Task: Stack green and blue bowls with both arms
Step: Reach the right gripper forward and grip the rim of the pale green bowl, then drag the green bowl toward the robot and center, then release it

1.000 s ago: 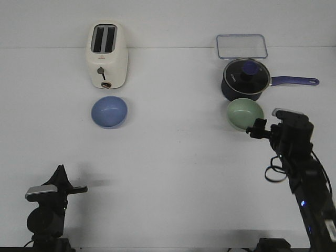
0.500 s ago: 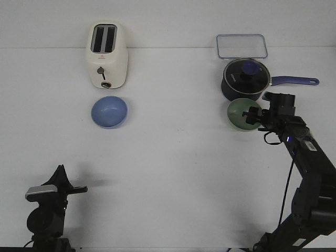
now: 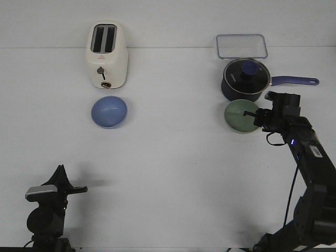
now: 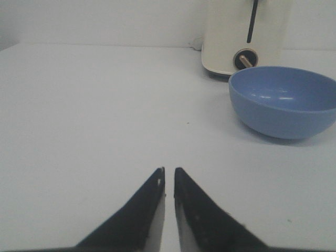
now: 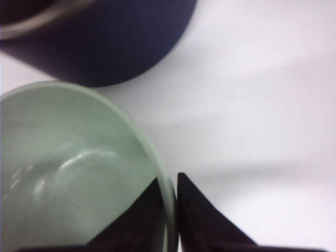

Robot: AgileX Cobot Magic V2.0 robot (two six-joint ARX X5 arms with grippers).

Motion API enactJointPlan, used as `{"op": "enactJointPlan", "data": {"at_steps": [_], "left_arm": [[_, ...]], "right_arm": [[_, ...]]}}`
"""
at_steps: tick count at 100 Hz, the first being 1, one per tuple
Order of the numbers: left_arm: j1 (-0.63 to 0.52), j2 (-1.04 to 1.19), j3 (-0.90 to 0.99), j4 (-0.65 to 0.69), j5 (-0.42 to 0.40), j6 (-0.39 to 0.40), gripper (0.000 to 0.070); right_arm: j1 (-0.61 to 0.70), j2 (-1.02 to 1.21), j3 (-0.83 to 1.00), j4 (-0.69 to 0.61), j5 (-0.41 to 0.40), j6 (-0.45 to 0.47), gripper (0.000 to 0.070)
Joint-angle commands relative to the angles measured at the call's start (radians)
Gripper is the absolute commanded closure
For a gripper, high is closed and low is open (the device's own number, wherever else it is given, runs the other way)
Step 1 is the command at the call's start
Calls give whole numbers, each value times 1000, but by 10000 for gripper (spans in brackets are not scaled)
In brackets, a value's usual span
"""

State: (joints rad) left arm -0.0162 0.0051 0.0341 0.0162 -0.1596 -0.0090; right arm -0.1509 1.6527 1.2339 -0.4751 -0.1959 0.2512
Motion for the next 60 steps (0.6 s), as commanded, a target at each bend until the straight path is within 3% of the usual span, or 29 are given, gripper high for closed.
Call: {"op": "enactJointPlan", "data": {"at_steps": [1,11,24,50,60], "left_arm": [[-1,-2,-20,15,-1,13,685],[-1,-2,-20,15,0,13,685],[-1,-2,-20,15,0,13,685],[-1,-2,-20,15,0,13,685],[-1,-2,-20,15,0,13,685]], "right_arm": [[0,-74,18,-31,-24,1,700],[23,-192,-22,-59,-68,1,700],[114,-372,-114,-60,-66,-6,700],[464,-532,-307,-51,-63,36,700],[595,-531,-381,-12,-1,76,700]]}}
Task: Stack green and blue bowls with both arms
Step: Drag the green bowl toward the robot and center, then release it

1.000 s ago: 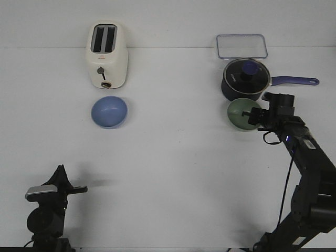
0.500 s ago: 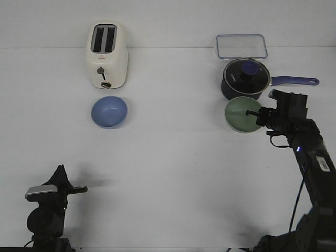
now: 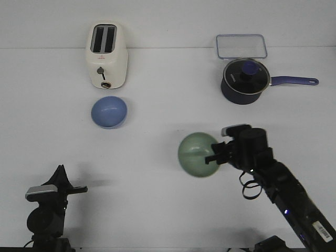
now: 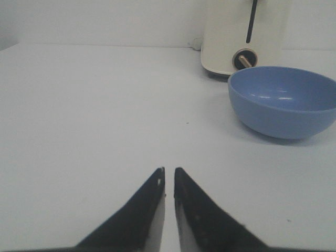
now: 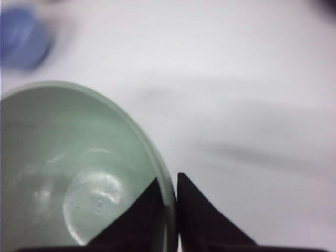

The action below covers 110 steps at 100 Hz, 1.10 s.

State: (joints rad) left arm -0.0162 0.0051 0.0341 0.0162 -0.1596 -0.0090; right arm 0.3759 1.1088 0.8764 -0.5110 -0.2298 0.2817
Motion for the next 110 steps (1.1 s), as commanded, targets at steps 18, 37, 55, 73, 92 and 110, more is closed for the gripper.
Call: {"op": "enactJointPlan", "data": {"at_steps": [18,37,55,73,92,110], "left_arm": [[-1,-2,-20,15,0,13,685],[-1,-2,-20,15,-1,13,685],[-1,-2,-20,15,0,13,685],[-1,-2,-20,15,0,13,685],[-1,-2,-20,16,0,13,685],[-1,-2,-20,13,5,-119,685]], "right_arm": [[227,43,-130,105,111,107,700],[279,98,-170,119,134,115,700],[286,138,-171,122,151,113,693],[286,144,-171,122,151,106,484],[284,125,-169,122,152,84,388],[286,-40,-169,121,158,51,388]]}}
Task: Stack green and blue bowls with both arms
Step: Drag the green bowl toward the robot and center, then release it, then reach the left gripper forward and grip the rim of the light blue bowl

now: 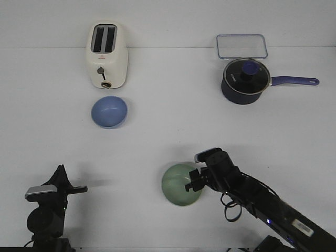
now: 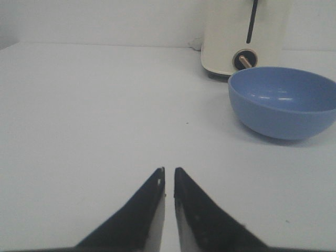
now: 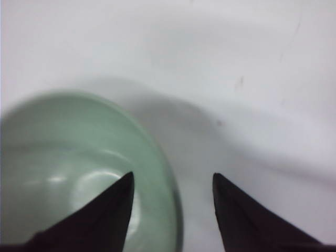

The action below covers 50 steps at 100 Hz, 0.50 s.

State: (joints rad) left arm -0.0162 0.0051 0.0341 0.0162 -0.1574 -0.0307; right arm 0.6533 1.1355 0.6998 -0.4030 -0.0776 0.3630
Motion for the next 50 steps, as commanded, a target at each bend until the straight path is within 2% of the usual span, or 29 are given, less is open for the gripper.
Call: {"op": "enactJointPlan", "data": {"at_steps": [1,7,17,30,36,50], "left_arm": [[-1,-2,-20,13,3,-111,685],[-1,-2,-20,16,3,-183,685],[-1,-2,-20,16,3,-242,685],[-1,-2,-14,52,25,-370,690],[-1,0,15,76,58,-380,688],[-1,113,174,75,45,-381,688]], "right_arm": [[10,-81,8,12,10,-33,388],[17,-165,7,4,34,-45,388],[43,-299,6,-5,90,-59,389],[69,-410,6,-8,166,-73,389],[77,-438,6,-10,194,-74,389],[85,-468,6,-12,212,-89,389]]}}
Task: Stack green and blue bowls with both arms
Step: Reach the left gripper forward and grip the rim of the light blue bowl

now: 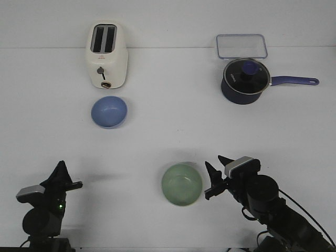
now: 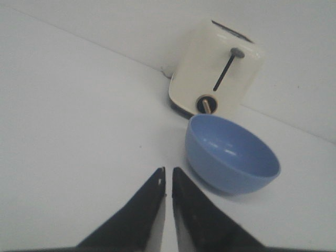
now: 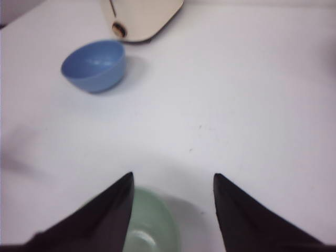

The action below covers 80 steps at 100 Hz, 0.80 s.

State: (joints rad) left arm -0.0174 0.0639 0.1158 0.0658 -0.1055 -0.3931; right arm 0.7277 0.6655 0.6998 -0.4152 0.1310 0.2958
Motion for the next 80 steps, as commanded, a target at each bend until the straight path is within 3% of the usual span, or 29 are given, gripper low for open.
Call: {"op": "enactJointPlan", "data": {"at_steps": [1,18,29,34,56,80], "left_arm": [[0,71,108,22,-6,-18,688],[-1,478,416,-136,45,67,662],[-1,762,626,-259,148,95,385],[-4,874,708,-299,179,98,314],[-11,1275,976,-403,195,104,313],[-11,1572,1134,-404,195,105,314]], "right_arm": [[11,2,6,-1,3,-24,389],[11,5,6,-5,5,-44,389],[11,10,6,-5,12,-57,389],[11,10,6,-6,23,-63,389],[11,10,6,-5,27,-62,389],[11,10,6,-5,28,-62,389]]}}
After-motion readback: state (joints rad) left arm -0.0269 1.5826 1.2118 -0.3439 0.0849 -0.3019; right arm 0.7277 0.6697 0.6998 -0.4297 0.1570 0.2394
